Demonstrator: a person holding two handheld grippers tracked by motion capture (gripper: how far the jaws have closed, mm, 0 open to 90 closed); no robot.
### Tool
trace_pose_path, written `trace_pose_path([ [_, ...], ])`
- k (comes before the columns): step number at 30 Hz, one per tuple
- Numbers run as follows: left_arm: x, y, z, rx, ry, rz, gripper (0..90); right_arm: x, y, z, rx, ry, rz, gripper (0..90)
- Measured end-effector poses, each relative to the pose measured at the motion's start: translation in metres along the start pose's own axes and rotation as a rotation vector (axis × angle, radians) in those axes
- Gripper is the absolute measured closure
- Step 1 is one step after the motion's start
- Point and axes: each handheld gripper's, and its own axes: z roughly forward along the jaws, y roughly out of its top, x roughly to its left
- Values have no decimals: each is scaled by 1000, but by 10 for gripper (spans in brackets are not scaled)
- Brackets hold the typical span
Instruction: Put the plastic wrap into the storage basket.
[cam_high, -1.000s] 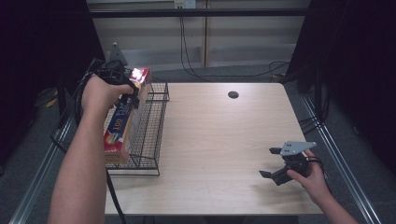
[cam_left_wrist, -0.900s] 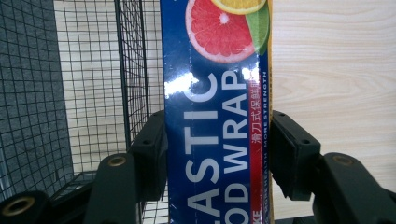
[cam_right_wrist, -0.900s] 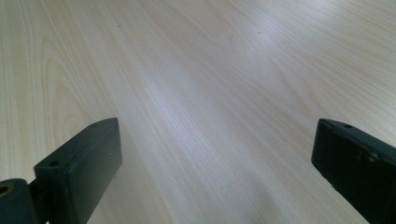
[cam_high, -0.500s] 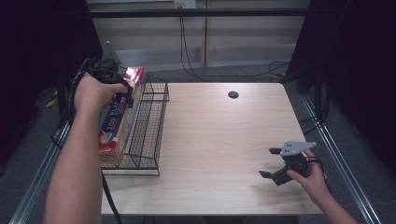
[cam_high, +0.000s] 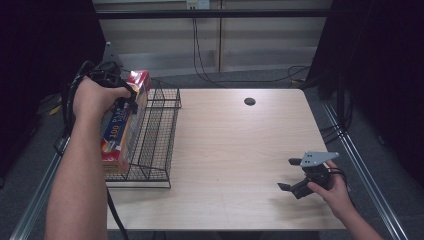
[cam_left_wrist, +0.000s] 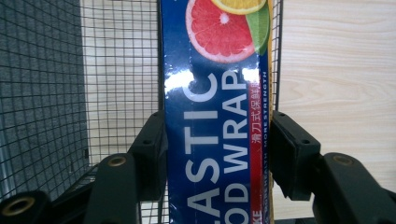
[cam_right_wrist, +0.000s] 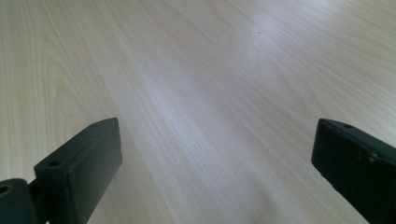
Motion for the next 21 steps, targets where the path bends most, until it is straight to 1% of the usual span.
trace_pose_path([
  [1,4,0,-1,0,-3,-9,455,0,0,0,0,2,0,17],
  [2,5,0,-2,-3,-2,-15,455,0,0,0,0,0,0,17],
  [5,8,0,-3,-10,4,-22,455,0,0,0,0,1,1,17],
  [6,10,0,-4,-6,0,-22,455,0,0,0,0,1,1,17],
  [7,13,-1,-4,-9,7,-28,455,0,0,1,2,6,3,17],
  [8,15,0,-5,-9,13,-19,455,0,0,1,1,5,3,17],
  [9,15,0,-5,-9,13,-19,455,0,0,1,1,5,3,17],
  [10,15,-1,-5,-11,9,-35,455,0,0,1,2,6,2,17],
  [11,18,-1,-4,-13,13,-37,455,1,0,1,3,2,3,17],
  [12,18,-1,-4,-13,13,-37,455,1,0,1,3,2,3,17],
  [13,19,-1,-4,-16,24,-34,455,1,0,1,3,3,3,17],
  [15,21,-1,-3,-20,22,-55,455,1,0,1,1,2,3,17],
  [17,23,-1,-3,-18,30,-56,455,1,0,1,2,3,3,17],
  [18,25,-1,-3,-15,25,-63,455,1,0,1,2,1,2,17],
  [19,26,-1,-3,-17,32,-58,455,1,0,1,1,3,2,17],
  [21,28,-1,-2,-11,25,-63,455,0,0,2,4,6,-1,17],
])
